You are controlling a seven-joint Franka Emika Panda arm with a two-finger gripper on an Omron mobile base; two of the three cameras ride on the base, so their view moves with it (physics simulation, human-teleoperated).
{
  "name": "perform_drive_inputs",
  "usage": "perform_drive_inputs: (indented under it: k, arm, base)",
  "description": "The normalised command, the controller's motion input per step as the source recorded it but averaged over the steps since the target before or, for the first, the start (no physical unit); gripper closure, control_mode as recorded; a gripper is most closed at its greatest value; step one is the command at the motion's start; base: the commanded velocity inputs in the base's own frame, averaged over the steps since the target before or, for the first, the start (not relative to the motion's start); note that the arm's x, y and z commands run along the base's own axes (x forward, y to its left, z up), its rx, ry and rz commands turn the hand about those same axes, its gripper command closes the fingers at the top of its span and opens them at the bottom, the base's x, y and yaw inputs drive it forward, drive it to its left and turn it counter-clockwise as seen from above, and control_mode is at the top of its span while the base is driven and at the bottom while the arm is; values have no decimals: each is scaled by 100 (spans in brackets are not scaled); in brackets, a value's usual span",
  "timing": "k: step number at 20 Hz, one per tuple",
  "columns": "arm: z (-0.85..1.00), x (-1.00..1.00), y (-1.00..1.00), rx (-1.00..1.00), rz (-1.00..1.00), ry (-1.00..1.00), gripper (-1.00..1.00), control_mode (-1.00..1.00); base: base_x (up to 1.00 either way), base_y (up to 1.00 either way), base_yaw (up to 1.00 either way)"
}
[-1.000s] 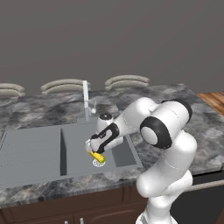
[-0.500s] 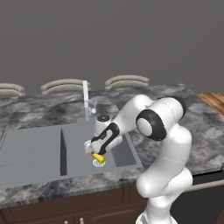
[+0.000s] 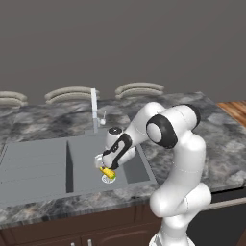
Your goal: Turn on the sink faucet. Then move the corn from the counter to the sink. Turn off the sink. Move the vegetable from the sink to the pot next to the stove. Finally move the pot to the rear center burner.
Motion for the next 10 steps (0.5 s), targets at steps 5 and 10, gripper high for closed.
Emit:
perform_drive_inputs:
  k: [5, 10]
  arm:
    - [-20, 6, 0, 0, -1, 3, -100, -100]
    - [-24, 0, 1, -1, -1, 4, -100, -100]
  base:
    - [0, 0, 0]
    - [0, 0, 0]
